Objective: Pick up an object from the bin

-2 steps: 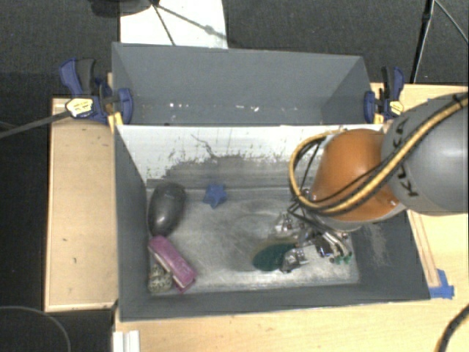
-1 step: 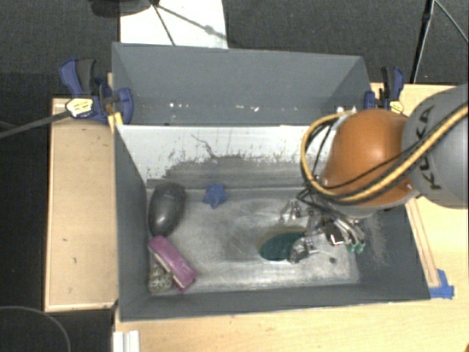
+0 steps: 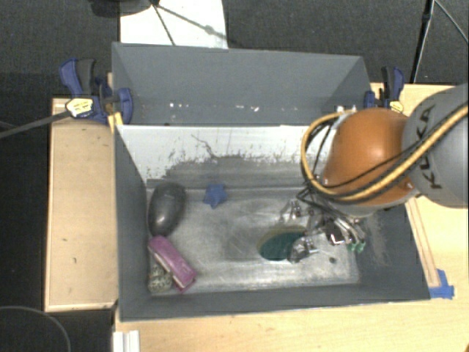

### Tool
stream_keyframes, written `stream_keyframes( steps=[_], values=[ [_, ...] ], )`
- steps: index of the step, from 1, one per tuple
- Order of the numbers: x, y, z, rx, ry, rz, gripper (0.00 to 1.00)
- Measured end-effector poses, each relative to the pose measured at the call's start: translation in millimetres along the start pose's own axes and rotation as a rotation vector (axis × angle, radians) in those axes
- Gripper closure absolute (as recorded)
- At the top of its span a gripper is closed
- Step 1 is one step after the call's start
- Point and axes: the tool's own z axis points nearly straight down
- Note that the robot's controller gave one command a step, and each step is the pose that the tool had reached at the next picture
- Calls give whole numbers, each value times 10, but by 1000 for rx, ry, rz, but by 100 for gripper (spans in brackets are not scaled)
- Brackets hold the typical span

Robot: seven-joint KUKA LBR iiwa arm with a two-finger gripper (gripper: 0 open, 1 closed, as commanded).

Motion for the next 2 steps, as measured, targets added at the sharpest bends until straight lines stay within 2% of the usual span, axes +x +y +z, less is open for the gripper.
stream_keyframes(
  steps=[2],
  values=[
    [-20, -4, -214, 0, -2, -3, 100]
  ],
)
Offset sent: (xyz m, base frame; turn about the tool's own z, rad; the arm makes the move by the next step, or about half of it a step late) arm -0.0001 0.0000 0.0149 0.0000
